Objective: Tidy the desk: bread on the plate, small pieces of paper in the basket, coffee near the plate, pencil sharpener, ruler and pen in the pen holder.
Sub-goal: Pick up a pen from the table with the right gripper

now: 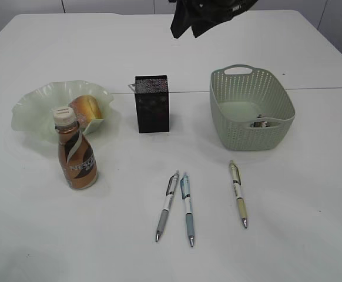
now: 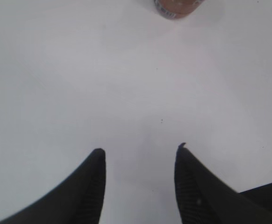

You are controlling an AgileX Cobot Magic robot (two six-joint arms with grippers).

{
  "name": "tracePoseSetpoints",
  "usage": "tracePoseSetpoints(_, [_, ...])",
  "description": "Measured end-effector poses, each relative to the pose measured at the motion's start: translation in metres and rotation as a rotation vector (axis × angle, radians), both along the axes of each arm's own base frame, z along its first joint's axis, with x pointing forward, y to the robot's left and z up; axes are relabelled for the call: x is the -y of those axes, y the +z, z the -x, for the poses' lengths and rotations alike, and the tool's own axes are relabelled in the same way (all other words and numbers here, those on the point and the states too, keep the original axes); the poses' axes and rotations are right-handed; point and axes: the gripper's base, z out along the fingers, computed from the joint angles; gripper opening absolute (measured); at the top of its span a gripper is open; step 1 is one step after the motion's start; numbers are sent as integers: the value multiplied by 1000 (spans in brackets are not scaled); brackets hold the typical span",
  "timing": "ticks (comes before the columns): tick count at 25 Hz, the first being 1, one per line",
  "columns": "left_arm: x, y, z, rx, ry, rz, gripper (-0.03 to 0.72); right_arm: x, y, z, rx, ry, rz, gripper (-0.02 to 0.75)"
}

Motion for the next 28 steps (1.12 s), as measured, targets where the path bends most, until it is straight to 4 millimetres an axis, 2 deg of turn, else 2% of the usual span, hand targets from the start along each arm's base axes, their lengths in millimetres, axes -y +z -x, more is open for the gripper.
tracePoseSetpoints(5, [0, 0, 1, -9, 1, 5, 353, 15, 20, 24, -7, -70, 40, 345])
tracePoseSetpoints(8, [1, 0, 1, -12, 3, 17, 353, 26, 23, 43, -32, -114, 86, 345])
tracePoseSetpoints(12, [3, 0, 1, -15, 9, 40, 353, 36, 18, 66, -90, -144, 118, 345])
tracePoseSetpoints(15, [4, 0, 1, -16, 11, 50, 353, 44, 3, 80, -152, -163, 163, 345])
tracePoseSetpoints(21, [4, 0, 1, -17, 12, 53, 353, 55, -68, 103, -394, -244, 291, 345])
tracePoseSetpoints(24, [4, 0, 1, -17, 12, 53, 353, 52, -97, 113, -452, -284, 305, 345])
tracePoseSetpoints(28, [4, 0, 1, -17, 12, 54, 353, 45, -113, 115, -425, -332, 284, 345])
